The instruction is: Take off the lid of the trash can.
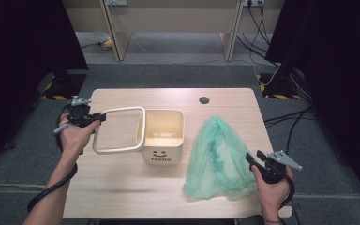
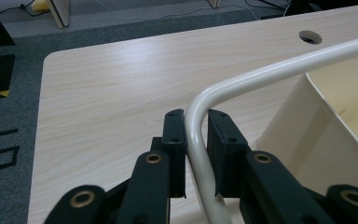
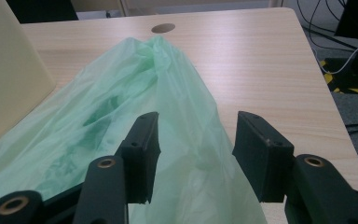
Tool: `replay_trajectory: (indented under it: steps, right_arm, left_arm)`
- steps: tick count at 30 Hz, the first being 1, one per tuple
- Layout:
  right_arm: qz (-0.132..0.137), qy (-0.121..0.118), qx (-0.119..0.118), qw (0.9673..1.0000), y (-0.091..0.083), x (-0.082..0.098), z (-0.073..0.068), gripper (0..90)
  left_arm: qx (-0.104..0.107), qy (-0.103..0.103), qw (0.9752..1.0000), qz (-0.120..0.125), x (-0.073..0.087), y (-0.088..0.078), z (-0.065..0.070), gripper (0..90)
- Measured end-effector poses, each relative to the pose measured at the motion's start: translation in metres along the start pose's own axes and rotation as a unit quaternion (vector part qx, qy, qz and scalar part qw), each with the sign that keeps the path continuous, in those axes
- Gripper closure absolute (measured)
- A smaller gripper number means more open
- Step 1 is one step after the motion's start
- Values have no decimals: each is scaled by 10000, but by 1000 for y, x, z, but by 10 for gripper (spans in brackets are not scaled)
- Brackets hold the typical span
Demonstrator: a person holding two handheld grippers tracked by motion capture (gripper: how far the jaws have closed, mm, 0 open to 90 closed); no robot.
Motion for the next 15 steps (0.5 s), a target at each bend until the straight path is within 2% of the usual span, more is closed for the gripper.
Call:
replay_trajectory:
  steps: [15]
  right_arm:
    - [-2,-15,12,10000,0,0,0,499]
  left_arm:
    - [6,-65,10000,9,6,-3,-8,768]
Point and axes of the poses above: each handheld gripper's, and its own axes: y roughly forward along the jaws, x roughly out of its underside, z roughly to its right, the point moved 2 cm from there along y, roughly forward along the jaws, and after that the axes turned 10 degrees about z, right-handed, at the moved point
